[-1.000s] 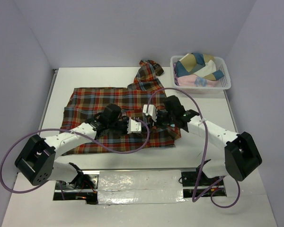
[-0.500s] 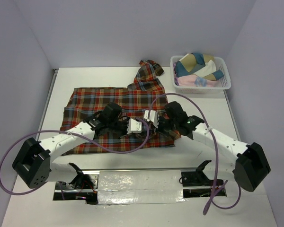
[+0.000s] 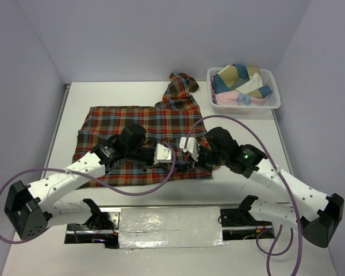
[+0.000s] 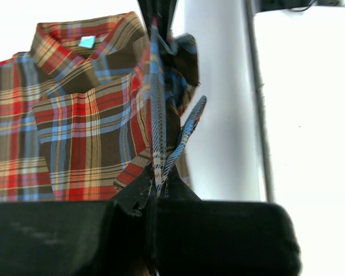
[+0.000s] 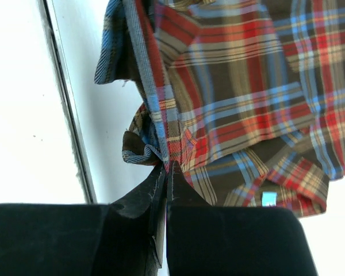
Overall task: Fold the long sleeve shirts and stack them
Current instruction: Fold the shirt
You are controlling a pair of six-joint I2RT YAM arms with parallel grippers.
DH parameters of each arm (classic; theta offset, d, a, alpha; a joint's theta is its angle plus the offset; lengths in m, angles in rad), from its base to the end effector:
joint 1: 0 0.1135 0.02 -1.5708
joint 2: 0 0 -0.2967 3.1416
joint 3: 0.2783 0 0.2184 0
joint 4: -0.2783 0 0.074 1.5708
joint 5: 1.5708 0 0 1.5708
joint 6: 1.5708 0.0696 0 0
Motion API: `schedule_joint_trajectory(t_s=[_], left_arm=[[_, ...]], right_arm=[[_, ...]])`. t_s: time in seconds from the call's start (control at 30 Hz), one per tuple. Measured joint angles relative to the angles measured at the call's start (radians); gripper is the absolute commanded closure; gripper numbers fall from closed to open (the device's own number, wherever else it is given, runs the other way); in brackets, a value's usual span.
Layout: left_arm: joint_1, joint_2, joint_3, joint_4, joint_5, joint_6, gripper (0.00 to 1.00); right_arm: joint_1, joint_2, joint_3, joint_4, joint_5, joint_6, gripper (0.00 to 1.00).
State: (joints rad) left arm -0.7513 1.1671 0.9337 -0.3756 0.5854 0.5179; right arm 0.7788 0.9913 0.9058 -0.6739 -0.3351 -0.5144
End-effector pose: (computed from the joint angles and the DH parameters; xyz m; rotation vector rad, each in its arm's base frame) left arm 0.1418 -0.1850 0.3206 1.5378 1.5220 -0.7696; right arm 0.1072 0.1380 0.3074 -1.5384 1.7572 0.5224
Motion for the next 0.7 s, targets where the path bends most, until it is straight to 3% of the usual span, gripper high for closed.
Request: schedule_joint_trajectory(t_s=[0.37,0.7], left_arm=[[-0.056,-0.006,0.004,0.023,0.035,-0.078,1.00],[-0.021,0.023,-0.058,0.092,-0.005,-0.249,1.00]], right_arm=[[0.027,-0.078,0.086,-0.156,0.045,0.023,1.00],[0.024,0.011,-0.005,-0.042,0.054,-0.019,1.00]])
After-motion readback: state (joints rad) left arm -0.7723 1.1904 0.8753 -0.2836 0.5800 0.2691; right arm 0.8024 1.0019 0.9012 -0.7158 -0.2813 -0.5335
